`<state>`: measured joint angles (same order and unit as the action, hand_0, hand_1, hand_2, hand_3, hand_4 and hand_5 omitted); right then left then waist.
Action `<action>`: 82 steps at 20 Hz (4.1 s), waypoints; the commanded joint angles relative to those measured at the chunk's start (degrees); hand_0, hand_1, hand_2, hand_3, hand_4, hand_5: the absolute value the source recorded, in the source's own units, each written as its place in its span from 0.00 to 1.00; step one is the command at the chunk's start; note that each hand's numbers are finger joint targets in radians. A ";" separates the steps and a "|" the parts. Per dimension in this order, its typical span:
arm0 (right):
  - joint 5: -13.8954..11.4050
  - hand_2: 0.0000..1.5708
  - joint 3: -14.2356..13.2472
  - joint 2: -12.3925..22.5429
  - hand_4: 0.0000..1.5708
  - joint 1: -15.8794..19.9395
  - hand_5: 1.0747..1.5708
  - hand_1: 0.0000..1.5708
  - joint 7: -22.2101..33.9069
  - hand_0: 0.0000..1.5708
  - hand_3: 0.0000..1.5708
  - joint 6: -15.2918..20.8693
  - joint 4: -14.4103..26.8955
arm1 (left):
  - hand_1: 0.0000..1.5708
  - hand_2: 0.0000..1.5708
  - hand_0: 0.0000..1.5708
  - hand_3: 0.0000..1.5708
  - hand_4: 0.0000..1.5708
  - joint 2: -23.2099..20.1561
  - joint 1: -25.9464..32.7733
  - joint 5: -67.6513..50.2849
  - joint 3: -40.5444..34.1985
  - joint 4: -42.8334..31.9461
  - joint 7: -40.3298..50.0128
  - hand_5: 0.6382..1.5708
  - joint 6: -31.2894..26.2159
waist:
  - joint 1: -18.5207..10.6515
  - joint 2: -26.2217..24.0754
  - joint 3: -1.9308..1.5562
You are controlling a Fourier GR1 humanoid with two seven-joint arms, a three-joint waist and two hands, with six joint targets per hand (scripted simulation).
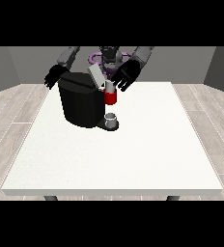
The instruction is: Insert the coffee pod into the coffee machine and close the lid
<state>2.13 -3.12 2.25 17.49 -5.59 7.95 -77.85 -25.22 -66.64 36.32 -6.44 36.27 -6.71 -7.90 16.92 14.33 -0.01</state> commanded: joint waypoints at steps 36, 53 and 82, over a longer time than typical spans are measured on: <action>-0.12 0.00 -0.50 0.62 0.26 1.11 1.00 0.00 -1.43 0.00 0.00 1.25 0.52 | 0.68 0.71 0.68 0.59 0.24 -0.44 -0.84 4.02 0.29 -1.14 -2.21 1.00 0.73 | -0.85 2.97 -0.01; -0.27 0.00 -1.00 -0.48 0.25 0.18 1.00 0.00 1.16 0.00 0.00 3.95 0.51 | 0.00 0.00 0.00 0.00 0.00 -0.83 1.33 7.21 3.09 -1.07 -4.49 1.00 -4.59 | -3.07 -1.66 0.00; 4.01 0.00 -1.70 8.78 0.00 -8.92 1.00 0.00 5.06 0.00 0.00 -8.66 -4.46 | 0.00 0.00 0.00 0.00 0.06 21.58 28.91 -19.47 -13.42 3.87 -6.38 1.00 -6.40 | -21.08 -28.38 0.00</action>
<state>5.46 -4.16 9.15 8.56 -1.19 1.54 -82.75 -7.00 -40.75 18.98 -19.92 38.05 -14.51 -14.33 -1.13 -12.10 0.03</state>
